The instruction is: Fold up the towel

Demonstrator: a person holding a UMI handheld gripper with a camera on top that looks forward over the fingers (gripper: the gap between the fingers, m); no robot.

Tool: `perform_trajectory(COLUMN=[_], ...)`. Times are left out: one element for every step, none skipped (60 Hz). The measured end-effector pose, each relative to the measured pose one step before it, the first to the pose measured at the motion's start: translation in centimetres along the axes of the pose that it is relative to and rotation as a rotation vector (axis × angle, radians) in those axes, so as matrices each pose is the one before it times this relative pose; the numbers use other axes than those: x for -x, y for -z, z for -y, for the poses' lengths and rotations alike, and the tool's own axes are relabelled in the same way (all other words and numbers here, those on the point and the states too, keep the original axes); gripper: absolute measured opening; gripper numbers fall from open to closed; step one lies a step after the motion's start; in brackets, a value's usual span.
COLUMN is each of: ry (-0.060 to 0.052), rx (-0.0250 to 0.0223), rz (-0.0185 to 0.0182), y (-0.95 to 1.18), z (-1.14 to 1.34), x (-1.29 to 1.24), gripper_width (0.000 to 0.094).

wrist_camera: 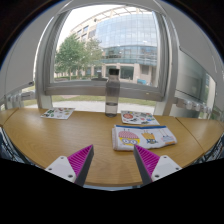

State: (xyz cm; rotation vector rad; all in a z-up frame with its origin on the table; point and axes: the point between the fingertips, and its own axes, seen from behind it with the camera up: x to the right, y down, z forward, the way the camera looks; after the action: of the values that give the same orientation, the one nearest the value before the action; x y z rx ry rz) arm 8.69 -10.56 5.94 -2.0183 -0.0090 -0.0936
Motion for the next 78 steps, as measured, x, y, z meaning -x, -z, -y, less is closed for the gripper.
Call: perform_trajectory(ry=[0.0035,0.0021,0.001,-0.0002,-0.0009,-0.0011,-0.0004,-0.0005,-0.0008,0.0002,0.002,0.0038,0.0051,0.0066,0.0071,0.0072,0.0061,0.0052,0.0042,0.004,0.0036,0.0026,0.0021,0.0014,-0.0039,-0.0044,-0.0013,-0.0032,-0.0028,-0.002,-0.0007,-0.0003,-0.003,-0.0046,-0.005,-0.0064,-0.0079,-0.0104,-0.0118,-0.0124,-0.0091,-0.0063,-0.0079,-0.0116,-0.0131,-0.0125,-0.0126,-0.0138,-0.0125,-0.0094,-0.007,-0.009,-0.0099,-0.0095,-0.006,-0.0044,-0.0023,-0.0036,-0.0053,-0.0078,-0.0092,-0.0083,-0.0061,-0.0043,-0.0022,0.0009,0.0029,0.0026,0.0048,0.0052,0.0041,0.0036,0.0024,0.0026,0.0009,0.0056,0.0061,0.0056], rx=[0.00367,0.00576,0.0073,0.0065,0.00572,0.0053,0.00736,0.00818,0.00674,0.00496,0.00572,0.00804,0.01041,0.01106,0.0113,0.01206,0.01121,0.0089,0.00701,0.00707,0.00969,0.01288,0.01343,0.01269,-0.00628,-0.00165,0.01032,0.00497,0.00456,0.00701,0.00428,0.0046,0.00646,0.00452,0.00307,0.00228,-0.00108,-0.00388,-0.00288,0.00112,0.00212,0.00159,0.00345,0.00304,0.00279,0.00054,0.00154,0.00064,0.00023,0.00086,0.0008,-0.0011,-0.00683,-0.01068,-0.01109,-0.00694,-0.00725,-0.00725,-0.00626,-0.00576,-0.00591,-0.00722,-0.00685,-0.00624,-0.0058,-0.00637,-0.00661,-0.00977,-0.00616,-0.00585,-0.00393,-0.00156,0.00011,0.00292,0.00259,0.00697,0.00637,0.00412], rz=[0.0008,0.00169,0.00221,0.00192,0.00102,0.00263,0.00419,0.00441,0.00412,0.00384,0.00249,0.00001,-0.00154,-0.00219,-0.00306,-0.00356,-0.00395,-0.00411,-0.00417,-0.00401,-0.00496,-0.00681,-0.00598,-0.00369,0.00501,-0.00083,0.00109,0.00357,-0.00078,0.00076,0.00159,0.00299,0.00434,0.00179,-0.00193,-0.00777,-0.01238,-0.01154,-0.00575,0.00267,0.00306,0.00426,0.00542,0.0066,0.00805,0.01487,0.01195,0.0145,0.01714,0.01912,0.02008,0.01524,0.01694,0.01409,0.01218,0.01345,0.01171,0.01148,0.00921,0.01187,0.01141,0.01049,0.00883,0.00569,0.00075,-0.00438,-0.00843,-0.00888,-0.015,-0.01581,-0.01595,-0.01542,-0.01522,-0.01539,-0.01101,-0.01815,-0.01742,-0.0189], y=[-1.014,-0.949,-0.901,-0.88,-0.722,-0.745,-0.707,-0.669,-0.649,-0.624,-0.615,-0.583,-0.519,-0.493,-0.503,-0.466,-0.463,-0.458,-0.422,-0.45,-0.371,-0.349,-0.289,-0.225,-0.125,-0.118,-0.065,-0.02,-0.016,0.002,-0.05,0.006,-0.001,-0.006,0.01,-0.032,-0.044,-0.054,-0.038,-0.002,0.005,-0.004,0.004,0.02,-0.016,-0.123,0.046,0.103,0.134,0.167,0.226,0.226,0.276,0.316,0.37,0.43,0.368,0.395,0.508,0.435,0.417,0.43,0.372,0.412,0.398,0.395,0.341,0.122,0.257,0.183,0.138,0.072,0.039,-0.029,-0.123,-0.227,-0.187,-0.227], z=[0.214,0.149,0.144,0.146,0.128,0.117,0.06,0.023,0.078,0.122,0.075,0.01,-0.041,-0.061,-0.086,-0.102,-0.094,-0.04,-0.032,-0.042,-0.146,-0.203,-0.223,-0.223,0.309,0.132,-0.173,-0.015,-0.021,-0.075,-0.009,-0.029,-0.08,0.014,0.004,0.023,0.074,0.114,0.075,-0.044,-0.005,0.035,-0.01,0.011,0.037,0.062,0.062,0.088,0.126,0.158,0.175,0.346,0.401,0.534,0.577,0.64,0.524,0.556,0.57,0.527,0.572,0.614,0.607,0.568,0.566,0.563,0.525,0.398,0.46,0.389,0.289,0.185,0.094,-0.046,-0.151,-0.24,-0.222,-0.217], x=[-0.434,-0.297,-0.243,-0.278,-0.015,-0.197,-0.099,-0.059,-0.053,-0.059,-0.076,-0.094,-0.13,-0.098,-0.097,-0.075,-0.098,-0.042,-0.048,-0.04,-0.054,-0.123,-0.065,0.021,0.236,0.035,0.115,0.13,0.053,0.114,0.116,0.152,0.182,0.121,-0.007,-0.152,-0.289,-0.259,-0.086,0.071,0.044,0.048,0.029,0.055,0.053,-0.055,0.068,0.119,0.157,0.183,0.163,0.136,0.098,0.0,-0.036,-0.269,-0.117,-0.139,-0.223,-0.192,-0.257,-0.326,-0.514,-0.515,-0.637,-0.79,-0.909,-1.136,-0.927,-1.071,-1.08,-1.086,-1.103,-1.141,-1.447,-1.114,-1.053,-1.071], gripper_width=[0.08,0.0783,0.0771,0.076,0.075,0.0738,0.0726,0.0713,0.07,0.0691,0.0684,0.0676,0.067,0.0659,0.0651,0.064,0.0629,0.0617,0.0601,0.0582,0.0559,0.0532,0.0508,0.049,0.0461,0.0432,0.0406,0.0386,0.0368,0.0348,0.0323,0.0287,0.0247,0.0215,0.0174,0.0118,0.0071,0.0033,0.0031,0.003,0.0031,0.0029,0.0029,0.0029,0.0029,0.0029,0.0029,0.0029,0.0029,0.0029,0.0028,0.0028,0.0028,0.0029,0.0029,0.0029,0.0028,0.0028,0.0027,0.0028,0.0028,0.0027,0.0028,0.0028,0.0028,0.0028,0.0028,0.0028,0.0027,0.0028,0.0027,0.0027,0.0027,0.0027,0.0027,0.0029,0.0029,0.0028])
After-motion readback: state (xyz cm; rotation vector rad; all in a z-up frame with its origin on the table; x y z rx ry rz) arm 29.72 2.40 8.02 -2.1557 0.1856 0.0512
